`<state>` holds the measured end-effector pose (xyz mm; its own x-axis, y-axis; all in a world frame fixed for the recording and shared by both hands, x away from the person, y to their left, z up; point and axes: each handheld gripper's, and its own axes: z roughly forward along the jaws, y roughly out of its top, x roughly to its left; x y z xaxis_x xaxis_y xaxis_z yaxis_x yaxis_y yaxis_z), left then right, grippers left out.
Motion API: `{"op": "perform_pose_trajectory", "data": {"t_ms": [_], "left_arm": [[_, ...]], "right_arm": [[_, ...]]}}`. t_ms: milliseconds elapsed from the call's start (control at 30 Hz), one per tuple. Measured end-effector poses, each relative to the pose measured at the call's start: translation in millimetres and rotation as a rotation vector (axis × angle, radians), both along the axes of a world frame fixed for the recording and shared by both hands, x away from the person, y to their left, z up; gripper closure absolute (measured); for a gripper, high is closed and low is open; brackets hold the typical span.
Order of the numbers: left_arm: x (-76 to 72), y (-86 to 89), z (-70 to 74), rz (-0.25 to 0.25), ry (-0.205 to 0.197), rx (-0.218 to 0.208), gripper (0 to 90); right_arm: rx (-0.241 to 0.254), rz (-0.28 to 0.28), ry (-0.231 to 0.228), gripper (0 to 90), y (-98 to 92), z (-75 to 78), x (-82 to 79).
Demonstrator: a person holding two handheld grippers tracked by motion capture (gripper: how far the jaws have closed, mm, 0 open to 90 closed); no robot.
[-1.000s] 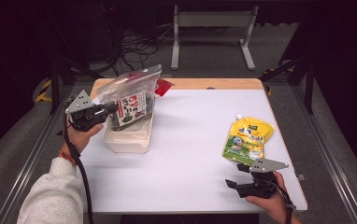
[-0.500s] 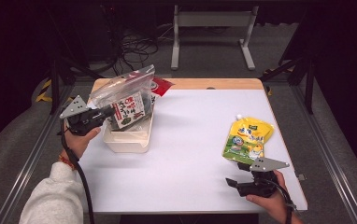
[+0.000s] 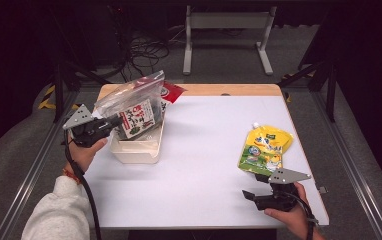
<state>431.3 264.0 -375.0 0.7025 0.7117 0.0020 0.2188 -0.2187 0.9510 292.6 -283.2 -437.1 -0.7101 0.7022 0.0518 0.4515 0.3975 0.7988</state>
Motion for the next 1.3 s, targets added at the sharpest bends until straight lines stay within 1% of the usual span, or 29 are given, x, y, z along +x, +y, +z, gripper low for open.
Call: {"op": "perform_pose_trajectory", "data": {"t_ms": [67,100,133,167,200,233,300,367,400,433,500,567,633,733,800,867,900,933,1000,1067,1167,1300], "left_arm": [[-0.2,-1.7,-0.4,0.021,0.009,0.021,77.8],[-0.2,-1.7,-0.4,0.021,0.009,0.021,76.3],[-0.4,-2.1,-2.0,0.021,0.013,0.015,76.3],[-1.1,-1.1,-4.2,0.023,0.016,-0.010,74.1],[-1.2,-0.8,-5.3,0.036,0.022,-0.019,71.9],[-0.9,-0.4,-6.4,0.034,0.031,-0.025,69.4],[-1.9,0.2,-7.9,0.040,0.031,-0.022,68.2],[-3.1,0.4,-8.7,0.045,0.026,-0.028,66.6],[-4.7,1.0,-8.7,0.054,0.024,-0.030,65.2],[-6.5,2.0,-8.5,0.062,0.021,-0.031,62.8],[-10.2,4.0,-7.8,0.067,0.011,-0.039,61.3],[-13.9,5.4,-6.4,0.079,0.001,-0.048,56.9],[-16.6,6.1,-5.4,0.079,-0.009,-0.044,55.3],[-22.3,7.1,-4.9,0.088,-0.013,-0.026,50.9],[-25.7,7.4,-4.9,0.081,-0.013,-0.014,50.0],[-30.9,7.0,-4.2,0.084,-0.024,0.006,48.7],[-30.9,7.0,-4.2,0.084,-0.024,0.006,48.0],[-34.1,6.6,-3.4,0.084,-0.029,0.012,48.0],[-39.6,5.0,-1.9,0.091,-0.043,0.021,43.8],[-44.1,4.0,-0.5,0.092,-0.052,0.036,42.3],[-50.9,3.4,1.4,0.100,-0.064,0.043,39.7],[-59.1,5.9,4.4,0.099,-0.075,0.037,38.8]], "right_arm": [[0.002,0.005,-0.003,27.0,-0.4,0.7,-0.7],[0.002,0.005,-0.003,27.0,-0.4,0.7,-0.7],[0.001,0.006,-0.004,27.4,-0.6,1.0,-0.9],[0.004,0.006,-0.006,29.1,-1.4,1.6,-1.0],[0.004,0.005,-0.007,29.2,-1.8,1.7,-1.0],[0.002,0.005,-0.009,29.9,-2.2,1.8,-0.9],[0.005,0.010,-0.011,32.9,-3.0,2.2,-1.0],[0.004,0.012,-0.014,33.9,-3.1,2.5,-1.3],[0.004,0.006,-0.025,34.7,-3.4,3.6,-2.2],[0.011,0.007,-0.030,34.7,-4.0,4.6,-2.5],[0.014,0.003,-0.036,34.6,-4.3,5.6,-2.7],[0.014,-0.007,-0.038,34.9,-5.6,6.1,-2.5],[0.006,-0.021,-0.041,36.0,-6.8,6.3,-2.3],[0.003,-0.034,-0.042,37.8,-9.3,7.7,-2.2],[0.006,-0.034,-0.045,39.8,-10.4,8.9,-2.6],[0.001,-0.034,-0.050,40.6,-10.9,9.8,-2.7],[0.001,-0.034,-0.050,40.6,-10.9,9.8,-2.7],[0.002,-0.036,-0.052,41.1,-11.5,10.0,-2.7],[-0.008,-0.043,-0.057,41.3,-12.8,9.6,-2.3],[-0.009,-0.049,-0.058,41.7,-13.8,9.3,-1.9],[-0.012,-0.056,-0.062,41.8,-14.7,9.6,-1.8],[-0.011,-0.065,-0.067,41.8,-16.7,10.9,-2.0]]}}
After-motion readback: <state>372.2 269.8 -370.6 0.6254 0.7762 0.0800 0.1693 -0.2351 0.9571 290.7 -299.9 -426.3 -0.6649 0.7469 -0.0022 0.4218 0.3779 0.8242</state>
